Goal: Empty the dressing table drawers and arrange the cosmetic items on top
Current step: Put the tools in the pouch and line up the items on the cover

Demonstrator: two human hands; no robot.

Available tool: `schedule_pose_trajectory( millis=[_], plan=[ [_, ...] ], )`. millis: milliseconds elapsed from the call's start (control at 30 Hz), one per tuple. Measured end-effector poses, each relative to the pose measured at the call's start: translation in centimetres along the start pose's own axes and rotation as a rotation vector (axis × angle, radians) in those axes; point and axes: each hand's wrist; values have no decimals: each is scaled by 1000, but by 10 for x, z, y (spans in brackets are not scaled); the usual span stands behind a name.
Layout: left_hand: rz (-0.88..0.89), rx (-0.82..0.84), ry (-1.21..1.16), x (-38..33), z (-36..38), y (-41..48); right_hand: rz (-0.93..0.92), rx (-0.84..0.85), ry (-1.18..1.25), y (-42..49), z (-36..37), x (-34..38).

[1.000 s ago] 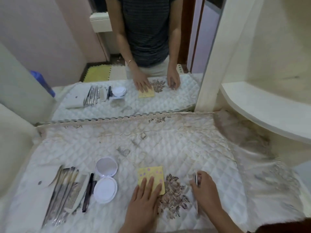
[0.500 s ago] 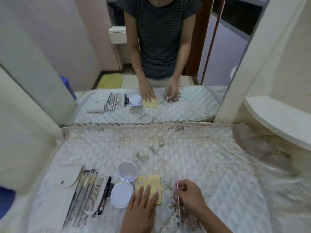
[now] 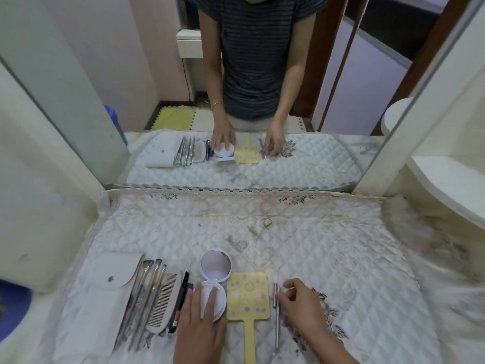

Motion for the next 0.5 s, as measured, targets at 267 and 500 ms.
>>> schedule_pose_trajectory(
  millis=[267, 500],
  plan=[
    [13, 108, 23, 3, -5, 10, -9, 3, 11, -4, 4, -1],
    [-57, 143, -18, 2, -3, 10, -24, -20, -23, 1, -1, -12]
  ],
)
Point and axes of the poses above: each hand's wrist, its own y-axis towards the middle knuckle, its own z-axis out of the palm, x = y × z, and after that the axes turned 9 degrees about -x, right-handed
